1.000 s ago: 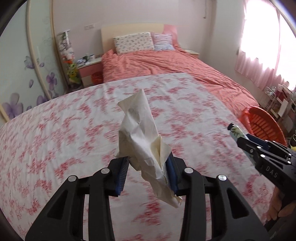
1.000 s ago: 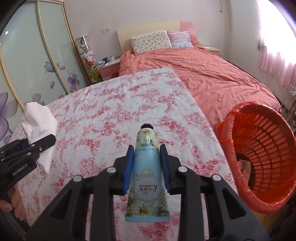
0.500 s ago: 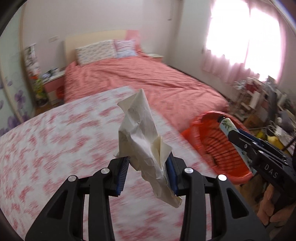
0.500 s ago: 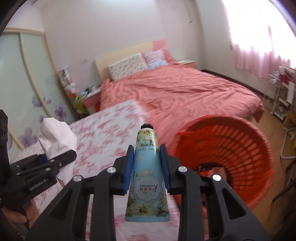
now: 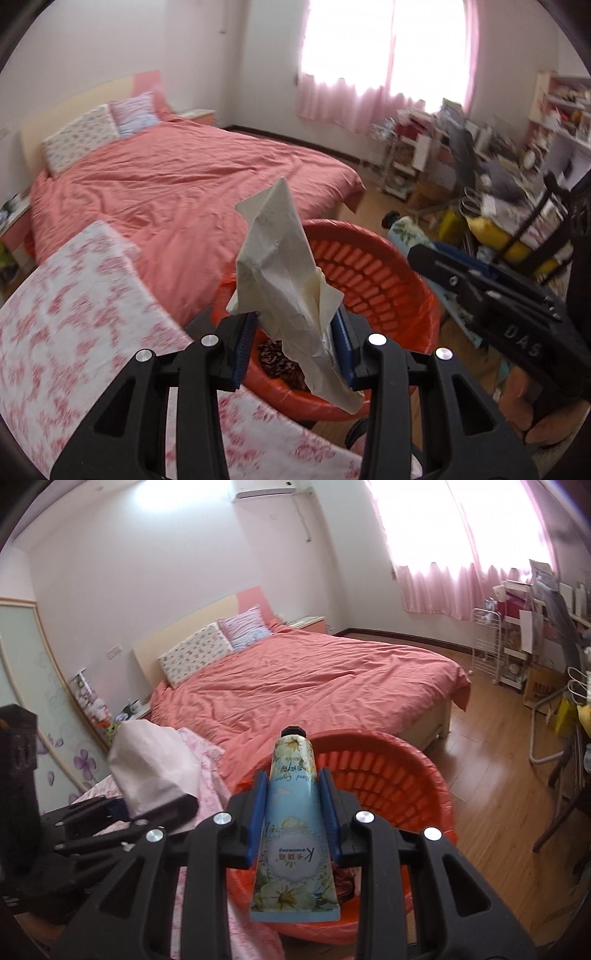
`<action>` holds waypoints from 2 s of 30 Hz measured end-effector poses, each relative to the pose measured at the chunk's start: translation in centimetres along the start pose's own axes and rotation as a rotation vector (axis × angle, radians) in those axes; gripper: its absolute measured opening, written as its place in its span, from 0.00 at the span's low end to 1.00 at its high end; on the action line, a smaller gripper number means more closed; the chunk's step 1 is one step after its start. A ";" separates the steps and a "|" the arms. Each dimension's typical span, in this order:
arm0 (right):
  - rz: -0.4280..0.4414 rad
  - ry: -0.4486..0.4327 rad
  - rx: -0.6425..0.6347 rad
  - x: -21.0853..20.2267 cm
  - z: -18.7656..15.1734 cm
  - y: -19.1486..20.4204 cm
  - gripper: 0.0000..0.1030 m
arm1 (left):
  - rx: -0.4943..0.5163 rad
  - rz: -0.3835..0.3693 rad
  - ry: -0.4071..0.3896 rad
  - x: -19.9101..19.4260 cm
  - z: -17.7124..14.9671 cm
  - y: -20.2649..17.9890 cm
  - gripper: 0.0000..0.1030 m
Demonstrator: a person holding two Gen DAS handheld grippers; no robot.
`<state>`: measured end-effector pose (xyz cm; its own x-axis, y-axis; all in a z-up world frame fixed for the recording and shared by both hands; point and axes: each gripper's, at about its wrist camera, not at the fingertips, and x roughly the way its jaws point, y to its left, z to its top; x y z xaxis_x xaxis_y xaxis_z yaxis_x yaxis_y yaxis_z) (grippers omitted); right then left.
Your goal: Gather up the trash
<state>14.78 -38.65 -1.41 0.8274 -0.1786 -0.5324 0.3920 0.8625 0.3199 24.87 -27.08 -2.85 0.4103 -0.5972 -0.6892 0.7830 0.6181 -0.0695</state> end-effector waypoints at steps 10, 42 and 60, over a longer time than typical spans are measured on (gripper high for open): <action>-0.033 0.015 0.079 3.3 -0.4 -3.5 0.28 | 0.055 -0.074 0.071 4.2 0.4 -0.4 0.39; -0.257 -0.127 -0.212 -7.8 -5.9 5.1 0.96 | -0.160 0.521 -0.111 -14.2 -11.3 2.0 0.98; -0.181 -0.139 -0.272 -17.1 -12.9 7.8 0.96 | -0.494 0.698 -0.234 -25.1 -21.8 -0.7 0.98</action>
<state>-1.46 -22.73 0.10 0.8086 -0.3865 -0.4436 0.4313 0.9022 -0.0001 3.81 -1.43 -1.23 0.8462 -0.0570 -0.5297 0.0492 0.9984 -0.0289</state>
